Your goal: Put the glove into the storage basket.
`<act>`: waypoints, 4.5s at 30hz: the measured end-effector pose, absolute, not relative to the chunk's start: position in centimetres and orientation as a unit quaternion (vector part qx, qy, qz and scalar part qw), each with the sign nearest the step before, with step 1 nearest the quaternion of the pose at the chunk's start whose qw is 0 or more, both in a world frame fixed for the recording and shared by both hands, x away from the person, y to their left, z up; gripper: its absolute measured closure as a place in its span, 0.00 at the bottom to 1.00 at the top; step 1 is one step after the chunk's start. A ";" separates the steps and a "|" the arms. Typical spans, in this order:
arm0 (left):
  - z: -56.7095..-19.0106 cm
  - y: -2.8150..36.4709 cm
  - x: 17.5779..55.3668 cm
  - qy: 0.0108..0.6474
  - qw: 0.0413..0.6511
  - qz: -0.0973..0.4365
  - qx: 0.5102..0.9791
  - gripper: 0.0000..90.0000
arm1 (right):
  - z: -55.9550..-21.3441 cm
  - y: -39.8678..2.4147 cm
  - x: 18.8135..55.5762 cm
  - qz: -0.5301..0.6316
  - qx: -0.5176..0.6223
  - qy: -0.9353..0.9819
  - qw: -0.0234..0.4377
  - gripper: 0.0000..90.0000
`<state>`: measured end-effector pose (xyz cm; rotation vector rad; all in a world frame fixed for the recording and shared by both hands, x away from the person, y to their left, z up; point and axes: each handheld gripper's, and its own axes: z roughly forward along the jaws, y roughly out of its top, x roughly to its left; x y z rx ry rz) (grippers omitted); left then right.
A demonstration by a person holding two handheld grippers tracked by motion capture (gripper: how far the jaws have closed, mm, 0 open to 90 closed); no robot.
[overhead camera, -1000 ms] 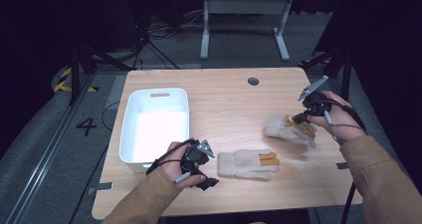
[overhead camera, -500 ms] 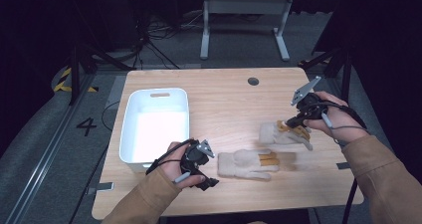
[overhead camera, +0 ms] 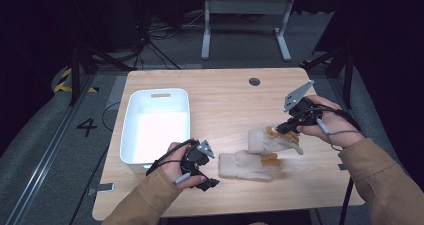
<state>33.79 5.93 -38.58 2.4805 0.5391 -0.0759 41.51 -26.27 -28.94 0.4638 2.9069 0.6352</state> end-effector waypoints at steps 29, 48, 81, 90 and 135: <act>-38.7 6.0 33.8 0.203 0.292 -0.026 0.934 0.26 | -32.1 -20.8 39.1 0.263 0.135 0.955 0.024 1.00; -38.9 5.9 33.8 0.204 0.296 -0.028 0.933 0.26 | -36.1 -20.2 39.1 0.244 0.145 0.959 -0.001 1.00; -38.4 4.4 34.6 0.197 0.315 0.002 0.928 0.22 | -36.4 -23.9 38.6 0.293 0.195 0.934 0.062 0.53; -38.7 4.0 34.8 0.223 0.295 0.015 0.929 0.25 | -37.0 -26.9 37.7 0.323 0.232 0.910 0.114 0.48; -39.0 0.7 37.4 0.234 0.319 0.006 0.918 0.37 | -39.1 -39.8 40.0 0.322 0.483 0.795 0.177 0.47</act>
